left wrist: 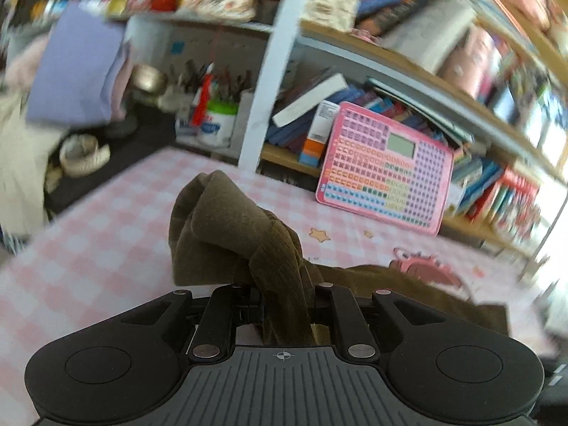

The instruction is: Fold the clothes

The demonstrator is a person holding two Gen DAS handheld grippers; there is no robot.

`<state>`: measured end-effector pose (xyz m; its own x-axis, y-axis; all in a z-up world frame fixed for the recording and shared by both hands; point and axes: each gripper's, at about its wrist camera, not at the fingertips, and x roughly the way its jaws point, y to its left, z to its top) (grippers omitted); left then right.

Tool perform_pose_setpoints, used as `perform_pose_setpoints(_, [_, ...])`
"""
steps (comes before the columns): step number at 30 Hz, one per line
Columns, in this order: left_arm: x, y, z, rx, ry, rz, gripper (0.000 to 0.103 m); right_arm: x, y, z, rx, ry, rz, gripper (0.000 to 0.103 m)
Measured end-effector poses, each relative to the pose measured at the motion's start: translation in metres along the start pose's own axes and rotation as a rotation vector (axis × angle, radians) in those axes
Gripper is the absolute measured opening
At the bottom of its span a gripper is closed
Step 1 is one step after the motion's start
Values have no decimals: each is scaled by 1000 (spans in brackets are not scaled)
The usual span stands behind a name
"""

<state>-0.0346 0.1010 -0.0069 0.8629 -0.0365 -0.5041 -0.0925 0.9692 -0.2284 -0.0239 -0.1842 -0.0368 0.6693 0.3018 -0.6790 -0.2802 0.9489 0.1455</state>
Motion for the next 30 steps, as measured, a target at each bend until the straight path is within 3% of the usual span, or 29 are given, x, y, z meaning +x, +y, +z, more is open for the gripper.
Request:
perform_pose_setpoints(3, [-1, -25, 1, 102, -1, 61, 14, -7, -37, -6, 63, 22, -23, 73])
perform_pose_setpoints(9, [-5, -85, -1, 339, -5, 140, 14, -21, -78, -13, 85, 12, 13, 73])
perform_pose_setpoints(15, [1, -156, -35, 687, 25, 120, 15, -28, -109, -19, 78, 29, 49, 73])
perform_pose_setpoints(18, [11, -182, -62, 836, 127, 108, 24, -30, -125, -23, 87, 38, 53, 73])
perform_pose_setpoints(22, [17, -199, -80, 789, 255, 139, 40, -32, -140, -27, 85, 53, 67, 73])
perform_pose_setpoints(30, [-14, -182, -65, 471, 261, 109, 61, -31, -153, -29, 72, 77, 126, 73])
